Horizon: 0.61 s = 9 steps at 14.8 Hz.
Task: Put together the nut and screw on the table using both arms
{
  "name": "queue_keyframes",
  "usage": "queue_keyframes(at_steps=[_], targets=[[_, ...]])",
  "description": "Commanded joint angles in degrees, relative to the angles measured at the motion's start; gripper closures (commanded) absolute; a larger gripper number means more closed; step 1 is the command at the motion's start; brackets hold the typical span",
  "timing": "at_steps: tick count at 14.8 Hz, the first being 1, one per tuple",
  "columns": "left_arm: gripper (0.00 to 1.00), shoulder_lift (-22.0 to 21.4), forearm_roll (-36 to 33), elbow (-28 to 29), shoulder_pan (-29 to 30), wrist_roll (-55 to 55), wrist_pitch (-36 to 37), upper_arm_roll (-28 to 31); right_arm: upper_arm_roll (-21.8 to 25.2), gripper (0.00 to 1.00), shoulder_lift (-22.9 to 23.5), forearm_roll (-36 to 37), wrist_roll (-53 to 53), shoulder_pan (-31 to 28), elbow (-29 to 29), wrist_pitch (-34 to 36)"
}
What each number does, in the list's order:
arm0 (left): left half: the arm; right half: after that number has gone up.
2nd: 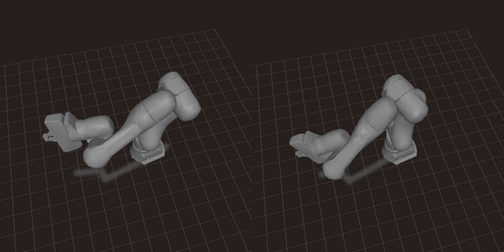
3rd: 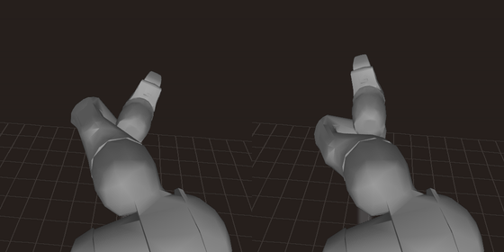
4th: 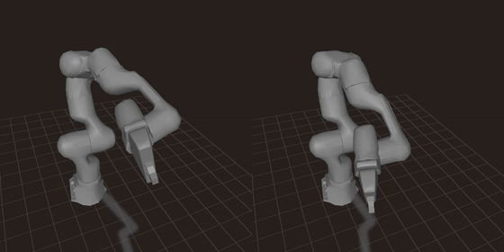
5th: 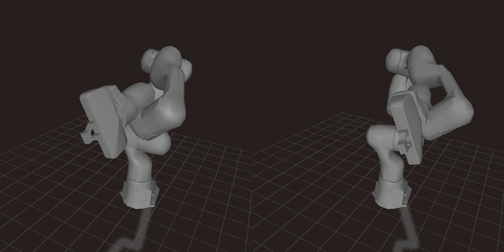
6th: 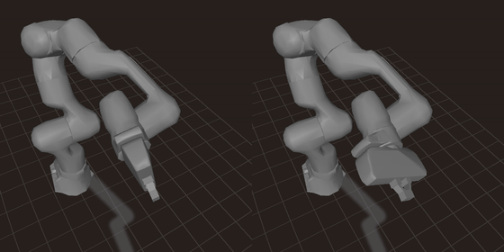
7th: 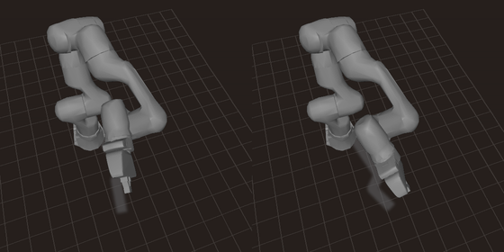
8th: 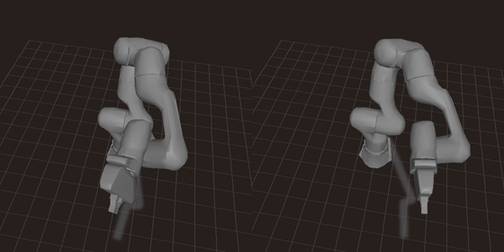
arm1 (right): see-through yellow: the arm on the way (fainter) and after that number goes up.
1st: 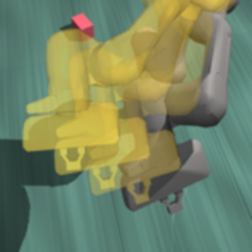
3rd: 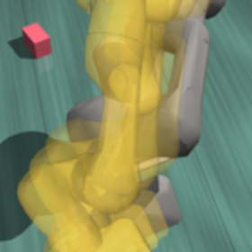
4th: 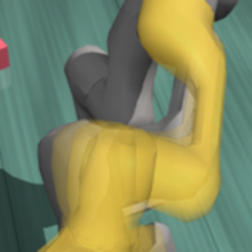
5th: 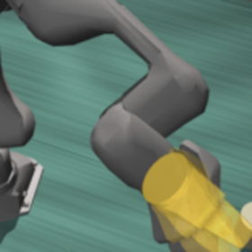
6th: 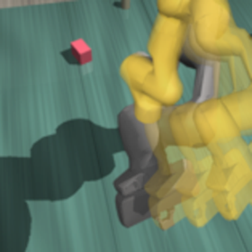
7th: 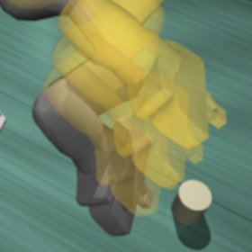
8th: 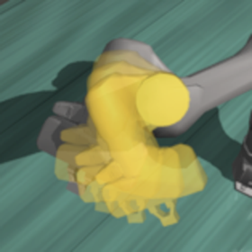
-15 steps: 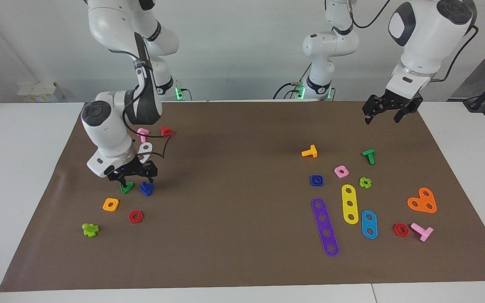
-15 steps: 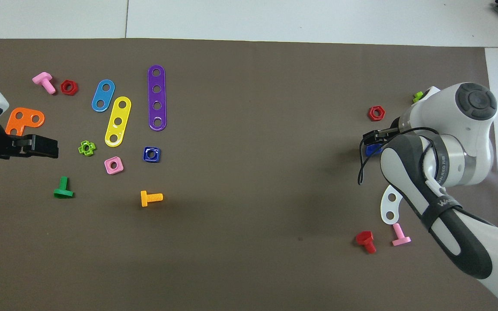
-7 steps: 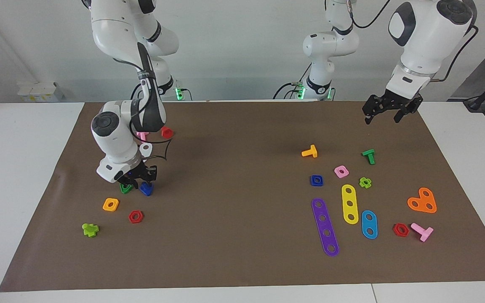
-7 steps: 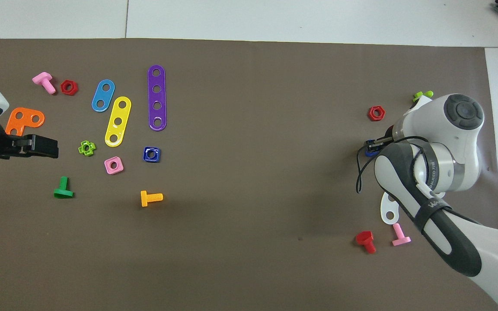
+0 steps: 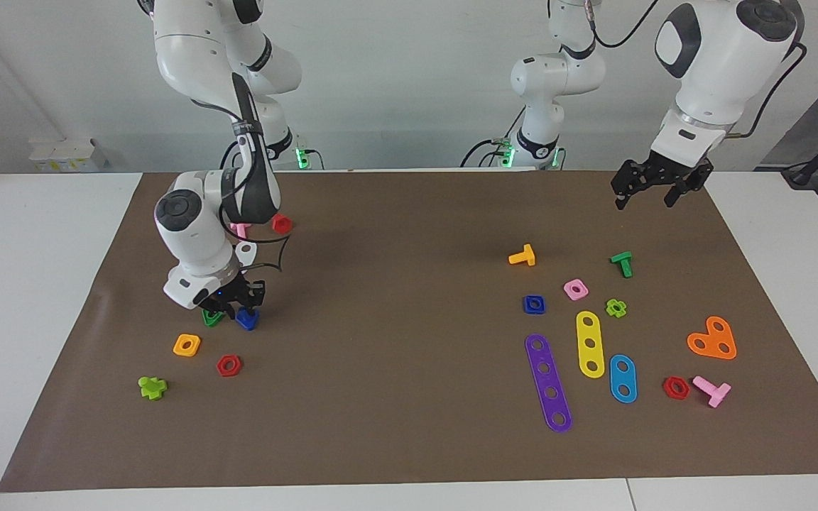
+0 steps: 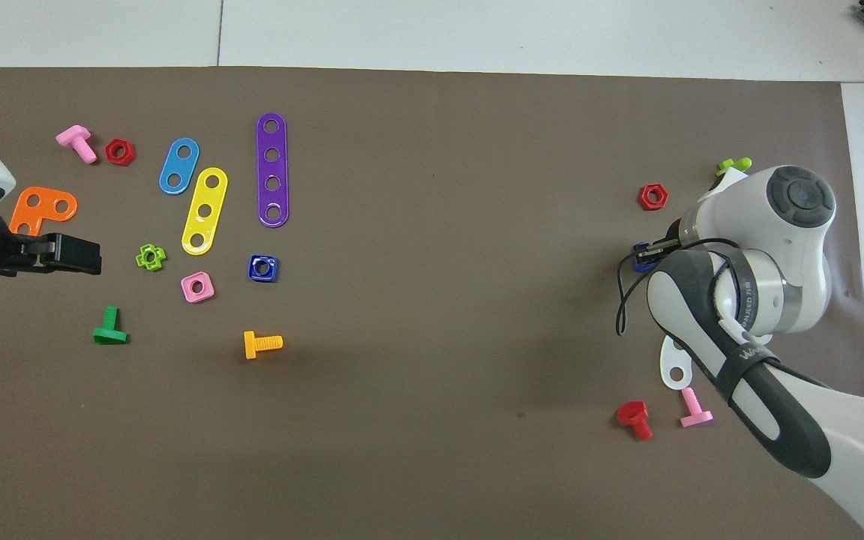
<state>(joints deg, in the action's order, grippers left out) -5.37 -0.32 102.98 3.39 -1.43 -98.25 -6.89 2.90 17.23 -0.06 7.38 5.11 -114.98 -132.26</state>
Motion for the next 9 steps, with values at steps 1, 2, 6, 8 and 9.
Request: queue_keyframes(at_steps=[1,2,6,8,9], targets=[[0.0,-1.8,0.8,1.6,0.1,-0.4,0.3,0.1,0.0,0.64,-0.1,-1.4,1.8,-0.1,-1.0,-2.0],[0.0,-1.8,0.8,1.6,0.1,-0.4,0.3,0.1,0.0,0.68,-0.1,-1.5,1.9,-0.1,-1.1,-2.2],[0.0,-1.7,0.8,1.6,0.1,-0.4,0.3,0.1,0.0,1.0,-0.1,-1.5,0.0,0.0,-0.9,-2.0],[0.0,-1.8,0.8,1.6,0.2,-0.4,0.3,0.1,0.0,1.0,-0.5,-1.5,-0.6,0.0,0.1,-1.0],[0.0,-1.8,0.8,1.6,0.1,-0.4,0.3,0.1,0.0,1.0,-1.3,-1.5,-2.1,0.0,1.0,0.3]])
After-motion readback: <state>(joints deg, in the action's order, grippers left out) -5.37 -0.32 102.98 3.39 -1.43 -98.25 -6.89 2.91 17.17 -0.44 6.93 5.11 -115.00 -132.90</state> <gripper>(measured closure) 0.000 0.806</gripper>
